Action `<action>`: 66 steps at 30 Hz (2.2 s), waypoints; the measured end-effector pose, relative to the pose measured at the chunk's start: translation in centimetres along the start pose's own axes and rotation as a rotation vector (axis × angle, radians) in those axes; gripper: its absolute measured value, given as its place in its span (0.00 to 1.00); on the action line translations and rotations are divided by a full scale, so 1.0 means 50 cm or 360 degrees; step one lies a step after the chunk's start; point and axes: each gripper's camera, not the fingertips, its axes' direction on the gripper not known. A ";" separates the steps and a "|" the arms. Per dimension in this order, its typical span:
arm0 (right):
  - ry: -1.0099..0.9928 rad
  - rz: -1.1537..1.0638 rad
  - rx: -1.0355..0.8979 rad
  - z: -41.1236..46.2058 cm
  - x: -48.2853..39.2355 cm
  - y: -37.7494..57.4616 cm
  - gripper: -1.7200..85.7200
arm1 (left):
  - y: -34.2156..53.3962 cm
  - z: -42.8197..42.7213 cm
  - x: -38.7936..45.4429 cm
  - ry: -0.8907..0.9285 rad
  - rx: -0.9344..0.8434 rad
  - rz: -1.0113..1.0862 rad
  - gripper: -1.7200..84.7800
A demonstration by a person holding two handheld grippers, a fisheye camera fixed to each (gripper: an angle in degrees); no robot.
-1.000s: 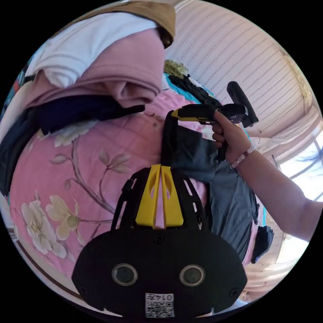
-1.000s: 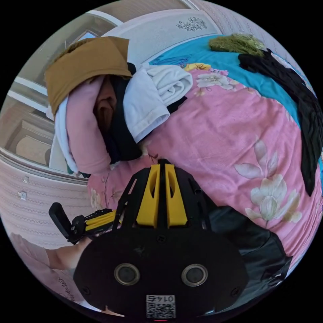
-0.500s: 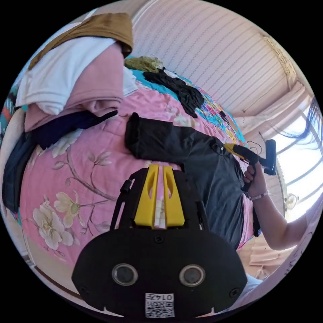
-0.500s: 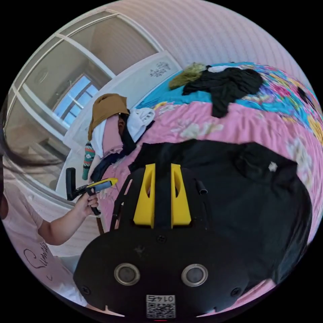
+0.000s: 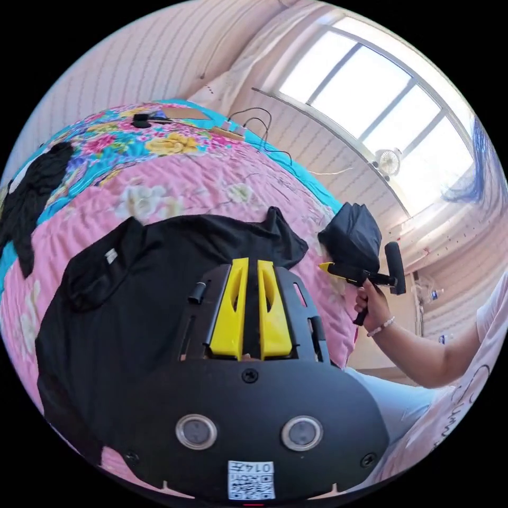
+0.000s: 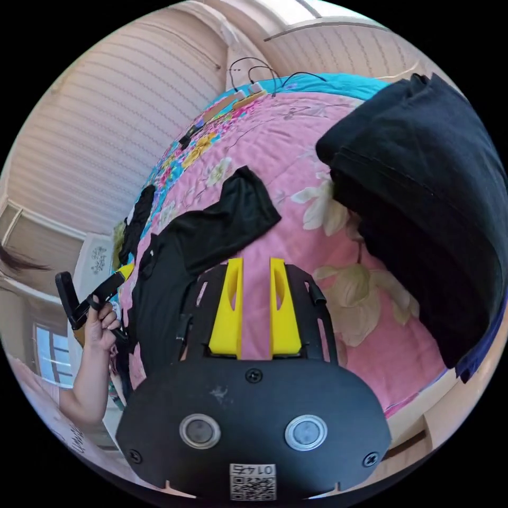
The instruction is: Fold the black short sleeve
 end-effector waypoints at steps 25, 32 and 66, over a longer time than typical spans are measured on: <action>-0.0740 -0.0738 0.0012 -0.065 0.019 0.019 0.02 | -0.104 0.050 -0.087 0.0079 0.0203 -0.0030 0.01; -0.0648 -0.1070 -0.0542 0.032 -0.071 0.139 0.02 | 0.143 0.004 -0.179 -0.0056 0.0141 -0.0428 0.01; -0.0313 -0.1167 -0.0880 0.158 -0.221 0.189 0.04 | 0.254 -0.042 -0.291 -0.0296 -0.0266 -0.0677 0.08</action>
